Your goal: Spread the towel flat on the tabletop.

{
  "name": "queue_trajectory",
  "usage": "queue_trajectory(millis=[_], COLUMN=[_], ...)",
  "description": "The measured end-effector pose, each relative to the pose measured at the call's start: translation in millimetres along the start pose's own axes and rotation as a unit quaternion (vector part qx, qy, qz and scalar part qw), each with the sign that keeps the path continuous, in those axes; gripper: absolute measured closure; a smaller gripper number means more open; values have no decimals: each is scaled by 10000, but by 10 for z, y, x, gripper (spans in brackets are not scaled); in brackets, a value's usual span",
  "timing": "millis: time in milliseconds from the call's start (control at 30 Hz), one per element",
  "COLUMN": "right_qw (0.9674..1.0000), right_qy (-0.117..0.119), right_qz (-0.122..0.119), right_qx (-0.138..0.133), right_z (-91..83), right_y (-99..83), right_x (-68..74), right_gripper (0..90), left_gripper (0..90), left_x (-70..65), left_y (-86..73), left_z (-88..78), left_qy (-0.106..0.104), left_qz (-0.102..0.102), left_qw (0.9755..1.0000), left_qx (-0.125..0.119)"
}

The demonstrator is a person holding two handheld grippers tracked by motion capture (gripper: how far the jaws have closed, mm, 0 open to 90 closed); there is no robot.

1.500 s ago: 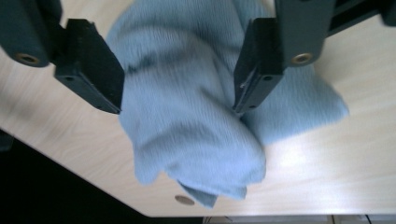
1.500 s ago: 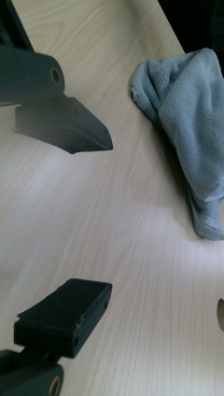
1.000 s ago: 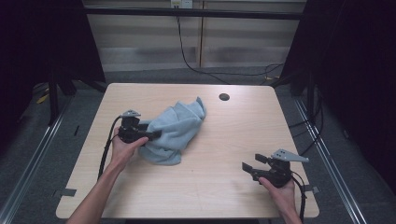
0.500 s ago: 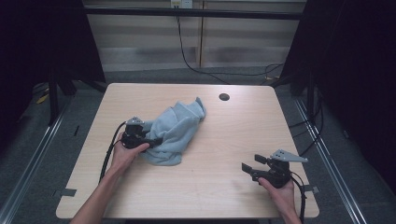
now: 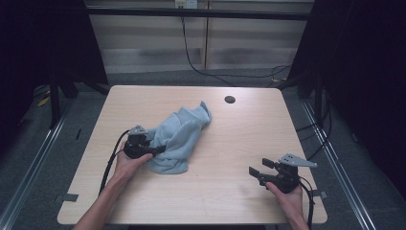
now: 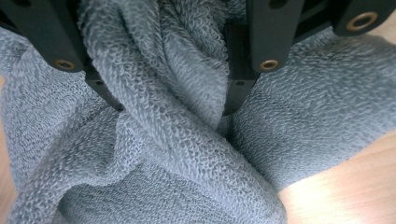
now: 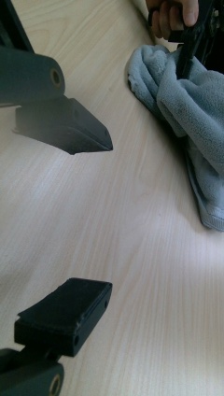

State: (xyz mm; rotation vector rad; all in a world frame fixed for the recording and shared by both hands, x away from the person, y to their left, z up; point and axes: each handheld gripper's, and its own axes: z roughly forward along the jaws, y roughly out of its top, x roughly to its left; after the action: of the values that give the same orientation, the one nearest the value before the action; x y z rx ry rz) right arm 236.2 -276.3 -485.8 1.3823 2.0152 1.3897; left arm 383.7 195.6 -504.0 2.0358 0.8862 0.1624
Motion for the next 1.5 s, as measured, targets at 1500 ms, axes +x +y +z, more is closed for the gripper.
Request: queue_trajectory(millis=[1500], right_qw=[9953], right_qy=[786], right_qz=[-393], right_qx=[404], right_z=[603], right_y=[519], right_x=[271], right_gripper=[565], left_gripper=[404], left_x=[-855], left_y=[-286], left_z=[-604], left_qy=[-1237], left_qz=[538], left_qw=[9907], left_qx=[-172])
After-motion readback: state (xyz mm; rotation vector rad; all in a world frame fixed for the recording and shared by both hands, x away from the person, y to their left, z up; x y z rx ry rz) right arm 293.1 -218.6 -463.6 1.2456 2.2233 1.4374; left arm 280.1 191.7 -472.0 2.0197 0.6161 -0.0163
